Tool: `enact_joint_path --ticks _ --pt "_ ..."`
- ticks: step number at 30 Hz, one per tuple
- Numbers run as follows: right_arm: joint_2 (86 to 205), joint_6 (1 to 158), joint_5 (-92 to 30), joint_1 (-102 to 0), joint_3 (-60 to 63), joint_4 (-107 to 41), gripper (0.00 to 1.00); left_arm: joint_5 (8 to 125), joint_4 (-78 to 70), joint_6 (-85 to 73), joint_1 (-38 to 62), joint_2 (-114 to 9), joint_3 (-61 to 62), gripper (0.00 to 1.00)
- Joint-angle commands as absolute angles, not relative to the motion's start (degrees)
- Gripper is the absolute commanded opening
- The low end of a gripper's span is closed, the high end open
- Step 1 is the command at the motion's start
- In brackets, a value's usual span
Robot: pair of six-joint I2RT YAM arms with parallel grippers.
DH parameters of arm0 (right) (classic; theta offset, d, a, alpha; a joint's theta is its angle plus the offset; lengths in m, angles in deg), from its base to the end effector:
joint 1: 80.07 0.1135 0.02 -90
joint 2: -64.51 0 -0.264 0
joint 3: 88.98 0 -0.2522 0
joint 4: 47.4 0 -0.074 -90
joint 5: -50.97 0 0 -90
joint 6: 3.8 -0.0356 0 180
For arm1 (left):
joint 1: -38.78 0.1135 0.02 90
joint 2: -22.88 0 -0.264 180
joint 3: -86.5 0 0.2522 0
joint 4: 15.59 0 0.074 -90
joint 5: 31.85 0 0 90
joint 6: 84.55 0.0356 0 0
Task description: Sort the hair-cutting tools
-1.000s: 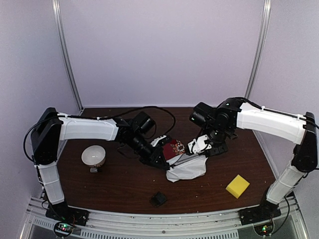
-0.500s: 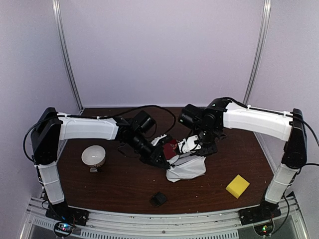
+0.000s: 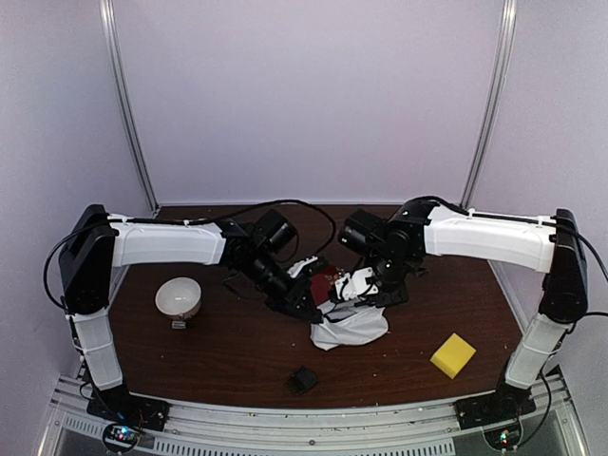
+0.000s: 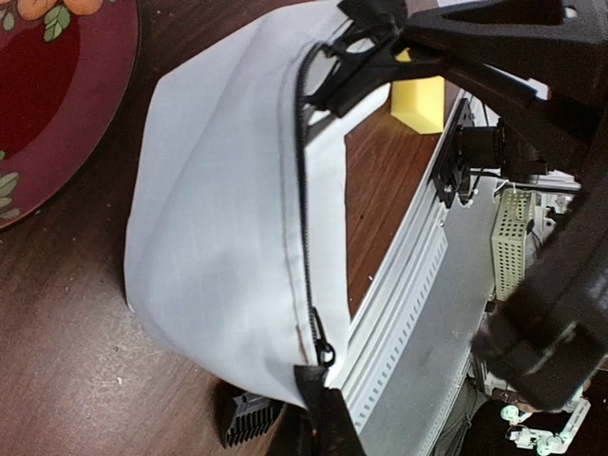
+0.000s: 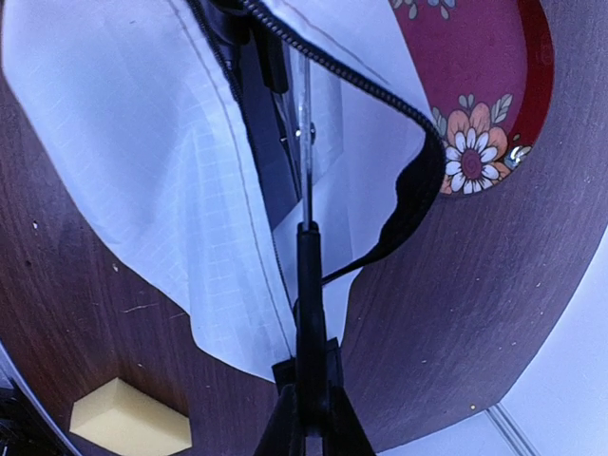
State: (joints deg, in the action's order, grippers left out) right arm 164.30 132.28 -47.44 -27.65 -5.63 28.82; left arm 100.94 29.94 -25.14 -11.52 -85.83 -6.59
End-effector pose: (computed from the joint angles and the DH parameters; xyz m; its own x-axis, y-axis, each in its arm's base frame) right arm 0.2096 0.2638 0.2525 0.1371 -0.9903 -0.0245 -0.9641 -0.1277 -0.2327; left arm 0.2343 -0.3200 0.2079 -0.8755 0.4699 -0.1126 0.3816 0.5294 -0.7577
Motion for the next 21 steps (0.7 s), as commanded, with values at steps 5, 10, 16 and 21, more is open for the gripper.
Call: enact_joint_path --ticks 5,10,16,21 --pt "158.45 132.18 -46.62 -26.25 -5.25 28.84 0.00 93.46 37.59 -20.03 -10.99 -85.08 -7.90 0.00" --pt "161.33 134.12 -47.38 -24.48 -8.19 30.95 0.00 89.47 40.44 -18.20 -10.48 -83.87 -8.40 0.00" --pt "165.98 133.56 -48.28 -24.15 -10.19 29.20 0.00 89.60 40.48 -18.16 -10.44 -83.47 -8.53 0.00" --pt "167.30 133.04 -47.17 -24.17 -10.90 28.64 0.00 88.92 40.45 -17.76 -10.44 -83.47 -8.12 0.00"
